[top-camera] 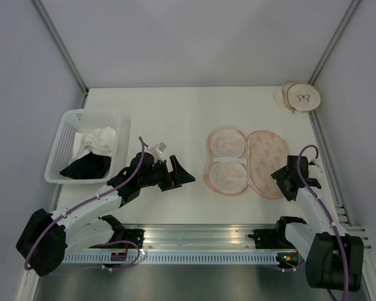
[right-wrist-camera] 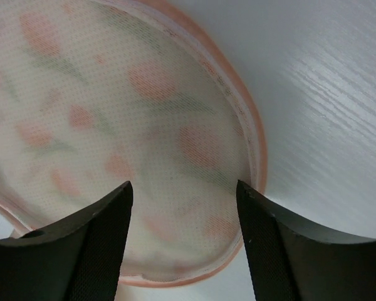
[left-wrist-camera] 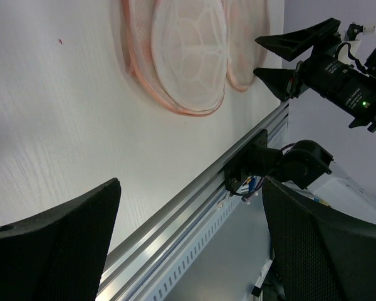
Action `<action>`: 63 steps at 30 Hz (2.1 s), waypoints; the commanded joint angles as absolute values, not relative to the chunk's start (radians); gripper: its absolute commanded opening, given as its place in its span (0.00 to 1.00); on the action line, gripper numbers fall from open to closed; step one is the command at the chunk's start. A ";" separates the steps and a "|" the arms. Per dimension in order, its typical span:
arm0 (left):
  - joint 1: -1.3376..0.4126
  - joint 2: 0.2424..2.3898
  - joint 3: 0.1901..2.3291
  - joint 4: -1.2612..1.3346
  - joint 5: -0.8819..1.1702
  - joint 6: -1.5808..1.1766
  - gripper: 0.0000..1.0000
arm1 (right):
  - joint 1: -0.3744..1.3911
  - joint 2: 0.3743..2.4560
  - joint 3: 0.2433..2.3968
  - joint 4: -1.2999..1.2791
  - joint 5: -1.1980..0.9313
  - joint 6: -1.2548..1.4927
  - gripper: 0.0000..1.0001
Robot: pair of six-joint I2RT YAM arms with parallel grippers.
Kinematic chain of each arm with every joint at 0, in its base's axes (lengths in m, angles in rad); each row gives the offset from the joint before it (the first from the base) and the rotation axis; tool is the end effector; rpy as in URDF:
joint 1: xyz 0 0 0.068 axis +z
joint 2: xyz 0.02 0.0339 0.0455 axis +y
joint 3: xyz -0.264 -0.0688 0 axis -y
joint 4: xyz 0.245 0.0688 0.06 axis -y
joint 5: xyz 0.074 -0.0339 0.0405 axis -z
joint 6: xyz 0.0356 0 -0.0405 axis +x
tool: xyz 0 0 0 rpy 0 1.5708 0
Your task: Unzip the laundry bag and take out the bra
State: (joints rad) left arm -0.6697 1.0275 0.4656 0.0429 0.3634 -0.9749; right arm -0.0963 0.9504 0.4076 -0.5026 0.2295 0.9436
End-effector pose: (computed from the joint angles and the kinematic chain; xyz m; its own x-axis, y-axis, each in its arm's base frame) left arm 0.1615 -0.1440 0.2065 -0.8987 -0.2751 -0.3414 0.1396 0.5586 -0.8176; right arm 0.1603 -0.0236 0.1591 -0.3376 0.8247 -0.4537 0.8188 0.4951 0.2906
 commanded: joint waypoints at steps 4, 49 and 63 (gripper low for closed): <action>-0.673 1.008 0.460 0.060 0.336 -0.980 0.95 | -0.101 0.937 0.354 -0.453 0.215 0.928 0.62; -0.673 0.976 0.426 0.057 0.311 -1.006 0.93 | -0.101 1.156 0.451 -0.276 0.167 0.723 0.38; -0.673 0.930 0.413 0.029 0.293 -1.009 0.93 | -0.089 0.933 0.445 -0.114 0.056 0.608 0.00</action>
